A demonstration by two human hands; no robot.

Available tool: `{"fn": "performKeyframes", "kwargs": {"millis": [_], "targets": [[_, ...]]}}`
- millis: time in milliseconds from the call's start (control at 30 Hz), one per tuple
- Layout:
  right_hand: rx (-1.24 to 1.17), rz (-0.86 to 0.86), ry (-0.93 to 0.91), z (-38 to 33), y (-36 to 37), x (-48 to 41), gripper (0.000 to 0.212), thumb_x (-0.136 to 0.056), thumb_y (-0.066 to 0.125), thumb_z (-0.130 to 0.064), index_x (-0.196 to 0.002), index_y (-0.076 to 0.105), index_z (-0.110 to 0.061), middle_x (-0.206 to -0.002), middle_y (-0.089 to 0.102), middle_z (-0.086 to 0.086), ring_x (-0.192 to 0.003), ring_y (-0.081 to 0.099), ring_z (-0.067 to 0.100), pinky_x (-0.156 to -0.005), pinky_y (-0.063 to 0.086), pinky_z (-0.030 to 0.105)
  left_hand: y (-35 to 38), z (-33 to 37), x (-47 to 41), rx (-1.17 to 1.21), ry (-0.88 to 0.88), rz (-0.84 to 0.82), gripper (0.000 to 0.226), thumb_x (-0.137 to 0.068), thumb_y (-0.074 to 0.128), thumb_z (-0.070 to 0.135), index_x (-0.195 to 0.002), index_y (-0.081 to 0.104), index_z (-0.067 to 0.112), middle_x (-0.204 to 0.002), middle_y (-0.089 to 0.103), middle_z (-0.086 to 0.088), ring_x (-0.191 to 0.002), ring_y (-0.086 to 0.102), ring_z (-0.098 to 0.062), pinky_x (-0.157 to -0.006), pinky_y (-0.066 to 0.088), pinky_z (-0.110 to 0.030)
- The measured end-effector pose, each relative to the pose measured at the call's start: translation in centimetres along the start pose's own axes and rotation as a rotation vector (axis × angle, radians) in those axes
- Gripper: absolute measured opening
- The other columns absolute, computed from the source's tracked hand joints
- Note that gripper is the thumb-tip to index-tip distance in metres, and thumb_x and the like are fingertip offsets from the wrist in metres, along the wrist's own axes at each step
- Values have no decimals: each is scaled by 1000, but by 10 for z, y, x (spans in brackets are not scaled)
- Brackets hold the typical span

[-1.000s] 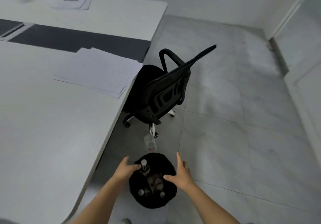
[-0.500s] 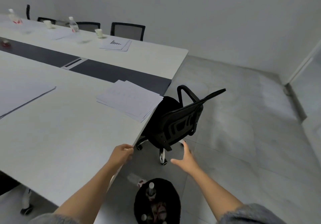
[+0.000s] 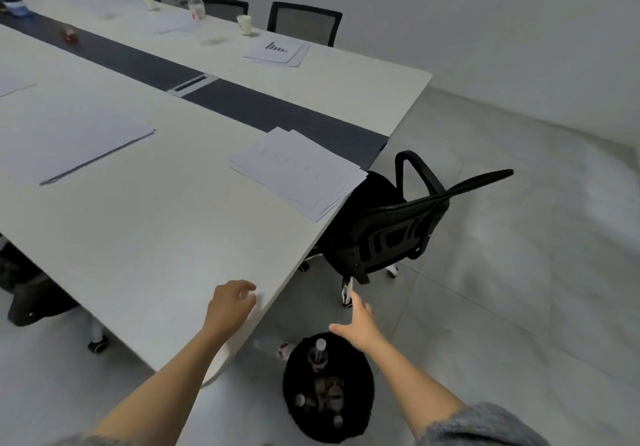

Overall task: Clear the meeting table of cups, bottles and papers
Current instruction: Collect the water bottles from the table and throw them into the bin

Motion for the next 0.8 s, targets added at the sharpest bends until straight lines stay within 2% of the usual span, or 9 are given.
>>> {"fn": "performKeyframes", "kwargs": {"millis": [200, 367, 533, 667, 800], "targets": [[197, -187, -20, 19, 72, 7, 87, -84, 66, -31, -149, 8, -26, -150, 20, 11, -139, 23, 29, -110, 31, 39, -5, -32, 55, -109, 21, 162, 26, -89, 54, 19, -112, 65, 13, -128, 57, -2, -124, 45, -22, -95, 40, -37], [371, -311, -78, 25, 114, 41, 87, -84, 64, -33, -149, 7, -24, -152, 19, 14, -139, 22, 34, -109, 29, 38, -17, -86, 134, -17, -150, 315, 25, -89, 55, 15, -111, 65, 11, -127, 58, -4, -124, 43, -23, -101, 35, -38], [466, -347, -139, 12, 147, 70, 85, -83, 65, -34, -148, 11, -24, -148, 27, 14, -137, 26, 32, -109, 34, 39, -29, -154, 202, 45, -367, 374, 27, -89, 51, 12, -114, 62, 12, -125, 58, -7, -120, 46, -26, -102, 35, -41], [561, -372, -186, 2, 191, 78, 82, -85, 63, -36, -148, 13, -23, -147, 28, 13, -136, 29, 31, -105, 35, 37, -28, -210, 233, 61, -455, 384, 28, -90, 50, 13, -116, 61, 13, -126, 58, -6, -122, 44, -25, -103, 34, -40], [633, -394, -275, 13, 268, 42, 84, -83, 65, -35, -149, 14, -23, -151, 27, 9, -138, 28, 28, -110, 32, 36, -8, -289, 226, 64, -471, 425, 29, -90, 51, 14, -118, 60, 14, -127, 57, -4, -125, 43, -24, -104, 33, -40]]}}
Point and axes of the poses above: each hand's wrist, its own x-axis away from the middle knuckle, its own y-axis out of the palm, z = x × y, the point moved 7 cm from there along -x, towards the middle knuckle
